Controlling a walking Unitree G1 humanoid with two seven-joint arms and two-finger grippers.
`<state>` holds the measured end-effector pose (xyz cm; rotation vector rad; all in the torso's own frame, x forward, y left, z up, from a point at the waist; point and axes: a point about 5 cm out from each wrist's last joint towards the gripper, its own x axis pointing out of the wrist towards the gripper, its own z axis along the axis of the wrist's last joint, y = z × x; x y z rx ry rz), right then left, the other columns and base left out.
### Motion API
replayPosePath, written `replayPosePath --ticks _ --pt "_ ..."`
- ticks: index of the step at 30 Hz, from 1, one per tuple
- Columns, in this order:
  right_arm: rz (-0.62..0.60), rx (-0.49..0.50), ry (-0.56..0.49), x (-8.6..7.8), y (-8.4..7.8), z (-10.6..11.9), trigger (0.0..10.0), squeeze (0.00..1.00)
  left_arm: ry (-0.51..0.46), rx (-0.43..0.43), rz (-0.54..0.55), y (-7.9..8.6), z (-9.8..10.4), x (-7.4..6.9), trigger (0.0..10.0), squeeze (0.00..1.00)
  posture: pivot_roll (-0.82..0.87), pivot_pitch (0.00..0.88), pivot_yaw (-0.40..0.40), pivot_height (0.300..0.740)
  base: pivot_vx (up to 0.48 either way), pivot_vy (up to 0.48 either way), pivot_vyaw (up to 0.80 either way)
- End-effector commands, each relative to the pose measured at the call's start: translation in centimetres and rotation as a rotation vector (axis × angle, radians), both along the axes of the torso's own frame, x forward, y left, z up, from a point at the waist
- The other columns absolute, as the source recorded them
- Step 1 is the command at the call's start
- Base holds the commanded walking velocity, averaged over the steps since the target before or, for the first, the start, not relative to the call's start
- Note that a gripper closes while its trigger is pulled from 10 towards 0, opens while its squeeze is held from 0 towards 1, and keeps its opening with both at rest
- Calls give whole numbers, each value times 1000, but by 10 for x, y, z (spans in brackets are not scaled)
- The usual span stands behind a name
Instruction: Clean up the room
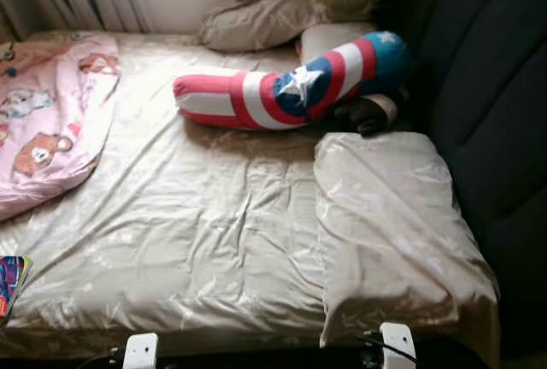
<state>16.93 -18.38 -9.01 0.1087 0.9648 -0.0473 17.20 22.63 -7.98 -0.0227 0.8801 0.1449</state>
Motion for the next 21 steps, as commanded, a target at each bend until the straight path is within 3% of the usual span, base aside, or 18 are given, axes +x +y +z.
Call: replayPosePath --ticks 1,12,21 --pt "2 8 17 -4 2 -2 10000 0 48 8 -5 3 -5 -11 10000 0 48 136 -8 740 0 319 0" --pt "13 -6 29 -9 -11 -2 10000 0 53 9 -7 5 -6 -15 10000 0 49 142 -8 740 0 320 0" --pt "14 8 37 -10 2 -5 10000 0 56 10 -9 6 -6 -18 10000 0 52 147 -6 740 0 321 699"
